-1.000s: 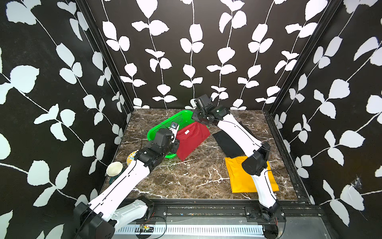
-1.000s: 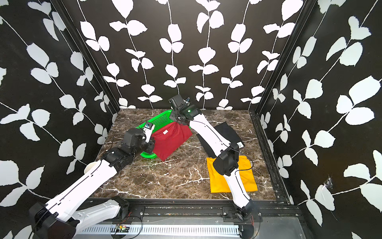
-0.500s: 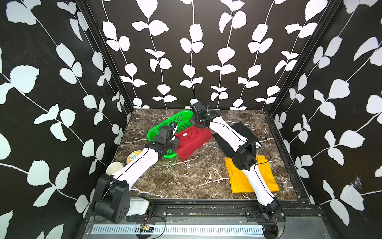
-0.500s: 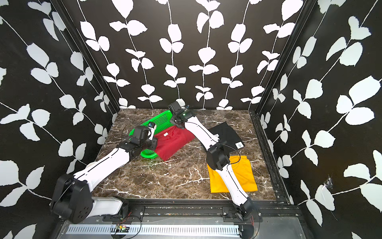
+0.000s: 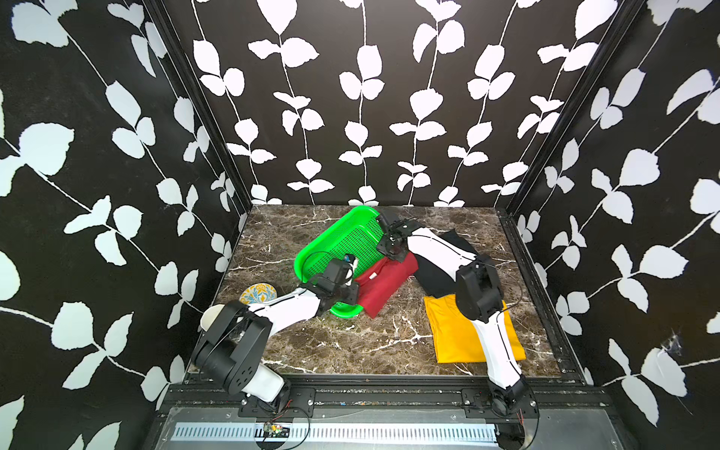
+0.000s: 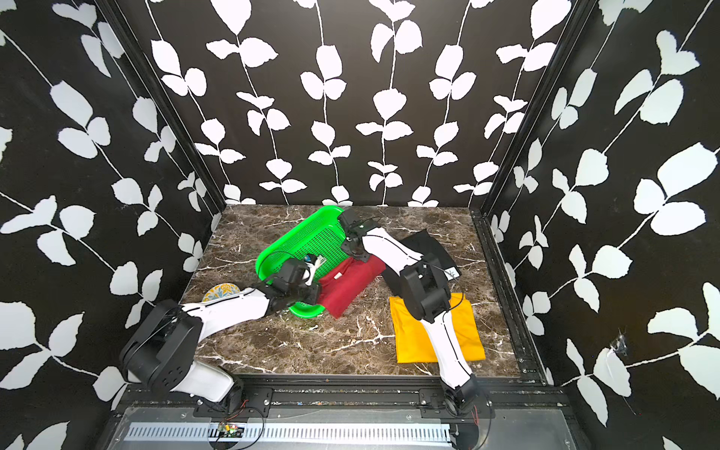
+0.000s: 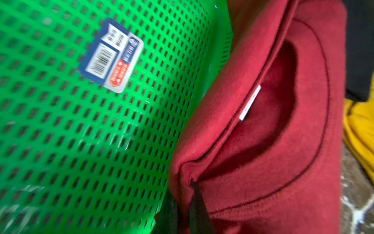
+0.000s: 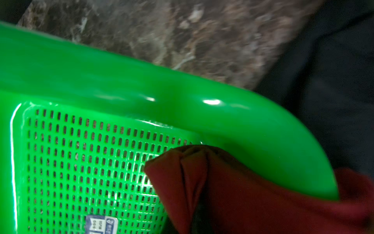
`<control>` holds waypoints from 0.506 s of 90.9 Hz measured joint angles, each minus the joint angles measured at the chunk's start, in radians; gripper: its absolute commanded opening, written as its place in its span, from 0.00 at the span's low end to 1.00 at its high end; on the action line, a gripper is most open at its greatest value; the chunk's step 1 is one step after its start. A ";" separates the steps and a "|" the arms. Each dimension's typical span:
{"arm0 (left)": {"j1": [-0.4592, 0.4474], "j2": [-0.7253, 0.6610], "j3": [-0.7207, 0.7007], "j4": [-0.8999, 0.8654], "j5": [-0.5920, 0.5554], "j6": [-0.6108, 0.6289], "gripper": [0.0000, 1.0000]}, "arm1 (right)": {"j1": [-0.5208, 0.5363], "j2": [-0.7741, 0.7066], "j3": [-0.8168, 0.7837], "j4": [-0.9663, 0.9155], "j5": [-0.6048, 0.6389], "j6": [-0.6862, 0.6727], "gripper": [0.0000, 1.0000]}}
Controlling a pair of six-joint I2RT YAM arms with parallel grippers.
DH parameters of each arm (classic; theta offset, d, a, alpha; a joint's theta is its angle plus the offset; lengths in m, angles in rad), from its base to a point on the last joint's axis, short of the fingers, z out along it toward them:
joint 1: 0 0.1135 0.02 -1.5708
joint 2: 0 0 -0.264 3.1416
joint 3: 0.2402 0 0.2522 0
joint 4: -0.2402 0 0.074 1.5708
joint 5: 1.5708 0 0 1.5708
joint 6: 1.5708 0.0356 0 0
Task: Put the folded t-shirts into the basket
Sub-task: Move the bin to the center of the board.
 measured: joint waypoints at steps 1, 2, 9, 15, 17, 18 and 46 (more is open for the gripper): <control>-0.012 0.006 0.001 0.004 0.002 -0.002 0.00 | -0.003 -0.010 -0.010 0.001 -0.001 -0.001 0.00; -0.020 0.010 0.003 0.008 0.002 -0.006 0.00 | -0.006 -0.019 -0.020 0.002 -0.002 -0.002 0.00; -0.084 0.029 0.023 0.020 0.002 -0.026 0.00 | -0.022 -0.085 -0.073 0.001 -0.005 -0.014 0.00; -0.121 0.032 0.047 0.021 0.002 -0.035 0.00 | -0.029 -0.136 -0.099 0.000 -0.008 -0.025 0.00; -0.129 0.032 0.055 0.021 0.003 -0.039 0.00 | -0.029 -0.151 -0.105 0.000 -0.009 -0.029 0.00; -0.134 0.032 0.060 0.020 0.003 -0.039 0.00 | -0.029 -0.159 -0.108 0.000 -0.010 -0.030 0.00; -0.155 -0.072 0.096 -0.043 -0.019 -0.050 0.00 | -0.029 -0.312 -0.146 -0.003 -0.026 -0.051 0.00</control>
